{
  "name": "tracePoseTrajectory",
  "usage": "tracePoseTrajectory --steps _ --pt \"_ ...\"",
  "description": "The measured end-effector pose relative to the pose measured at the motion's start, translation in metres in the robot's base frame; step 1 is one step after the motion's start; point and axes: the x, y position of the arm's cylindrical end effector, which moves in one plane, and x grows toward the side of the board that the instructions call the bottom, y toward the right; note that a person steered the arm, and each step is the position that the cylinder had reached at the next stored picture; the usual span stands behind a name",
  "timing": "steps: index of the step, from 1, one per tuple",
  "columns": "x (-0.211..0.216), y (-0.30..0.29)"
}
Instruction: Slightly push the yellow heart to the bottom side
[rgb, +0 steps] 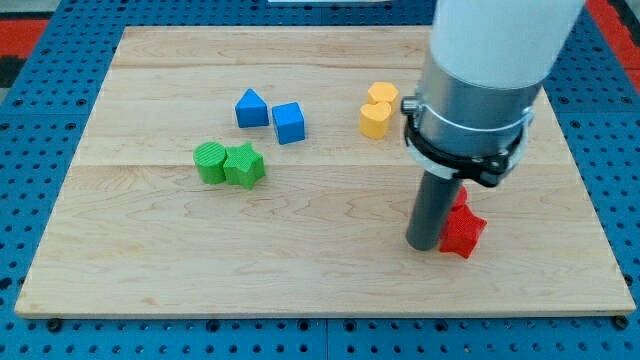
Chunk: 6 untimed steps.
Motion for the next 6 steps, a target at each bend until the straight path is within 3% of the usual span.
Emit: tracePoseTrajectory --steps 2,4,6 --pt "-0.059 -0.065" --pt "-0.147 -0.083" --pt "-0.197 -0.081"
